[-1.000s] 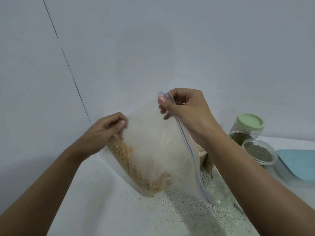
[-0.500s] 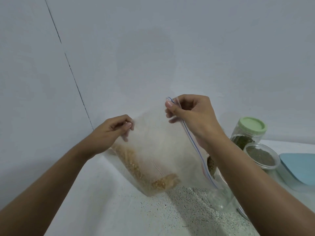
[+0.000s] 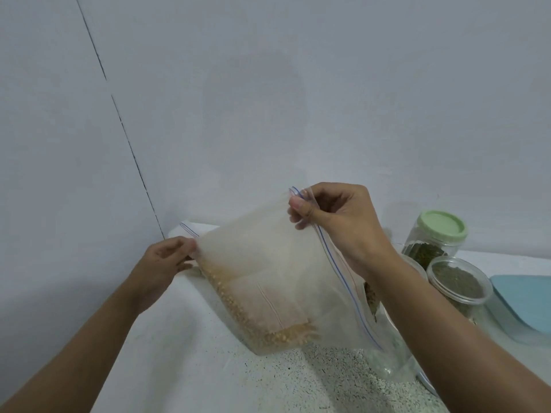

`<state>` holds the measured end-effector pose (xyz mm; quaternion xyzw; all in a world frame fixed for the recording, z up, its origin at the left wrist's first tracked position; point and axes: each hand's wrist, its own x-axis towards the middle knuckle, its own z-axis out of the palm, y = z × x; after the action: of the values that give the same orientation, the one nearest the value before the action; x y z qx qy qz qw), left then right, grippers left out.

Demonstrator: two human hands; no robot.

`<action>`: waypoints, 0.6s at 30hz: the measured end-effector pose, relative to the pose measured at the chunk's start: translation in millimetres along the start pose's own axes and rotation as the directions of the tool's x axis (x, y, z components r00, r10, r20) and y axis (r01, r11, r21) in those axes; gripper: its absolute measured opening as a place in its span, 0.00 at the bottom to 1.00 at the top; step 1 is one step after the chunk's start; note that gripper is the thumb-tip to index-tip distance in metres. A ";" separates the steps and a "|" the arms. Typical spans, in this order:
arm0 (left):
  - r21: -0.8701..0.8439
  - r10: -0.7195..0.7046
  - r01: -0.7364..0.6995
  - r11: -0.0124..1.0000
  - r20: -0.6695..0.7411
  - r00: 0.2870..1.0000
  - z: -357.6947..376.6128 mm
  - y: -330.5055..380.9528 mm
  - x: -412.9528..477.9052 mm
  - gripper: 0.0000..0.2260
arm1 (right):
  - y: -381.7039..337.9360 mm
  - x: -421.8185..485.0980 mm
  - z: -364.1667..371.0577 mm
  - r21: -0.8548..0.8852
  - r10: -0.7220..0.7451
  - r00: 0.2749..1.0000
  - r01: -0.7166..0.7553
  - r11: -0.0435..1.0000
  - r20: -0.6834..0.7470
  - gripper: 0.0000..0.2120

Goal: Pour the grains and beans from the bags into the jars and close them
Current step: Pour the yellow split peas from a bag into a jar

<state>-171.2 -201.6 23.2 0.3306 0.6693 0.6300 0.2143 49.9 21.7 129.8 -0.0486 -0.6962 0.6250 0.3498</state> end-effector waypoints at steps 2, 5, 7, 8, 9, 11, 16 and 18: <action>-0.072 0.048 -0.050 0.996 -0.027 0.999 6.0 -1.6 1.4 0.32 | 1.7 0.3 -0.9 0.008 0.007 1.000 -0.007 1.000 -0.012 0.06; -0.074 0.102 -0.102 0.992 -0.003 0.995 20.3 5.3 7.2 0.27 | 4.0 1.0 -2.8 0.020 0.025 0.999 -0.024 1.000 -0.028 0.07; -0.074 0.113 -0.115 0.991 -0.032 0.993 24.0 7.0 10.8 0.27 | 5.7 0.8 -5.0 0.034 0.036 0.998 -0.035 0.999 -0.043 0.07; -0.081 0.101 -0.105 0.991 -0.050 0.994 23.3 5.2 12.1 0.30 | 6.6 0.1 -6.1 0.037 0.043 0.998 -0.042 0.998 -0.049 0.07; -0.097 0.081 -0.088 0.991 -0.070 0.994 22.2 2.6 12.6 0.32 | 7.3 -0.6 -7.3 0.039 0.050 0.997 -0.048 0.998 -0.053 0.08; -0.130 0.045 -0.059 0.990 -0.106 0.993 19.3 -3.9 12.4 0.31 | 8.5 -1.1 -9.6 0.039 0.054 0.996 -0.051 0.998 -0.068 0.07; -0.322 -0.102 0.071 0.944 -0.081 0.991 23.6 -19.7 7.4 0.23 | 10.2 -1.1 -11.8 0.032 0.062 0.995 -0.059 0.998 -0.074 0.06; -0.410 -0.184 0.154 0.899 -0.035 0.982 26.9 -27.5 3.5 0.21 | 10.4 -1.4 -11.1 0.032 0.064 0.996 -0.062 0.998 -0.069 0.05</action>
<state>-159.4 -179.9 -6.5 0.1968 0.5576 0.7455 0.3075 53.1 32.5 119.6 -0.0869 -0.6721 0.6441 0.3549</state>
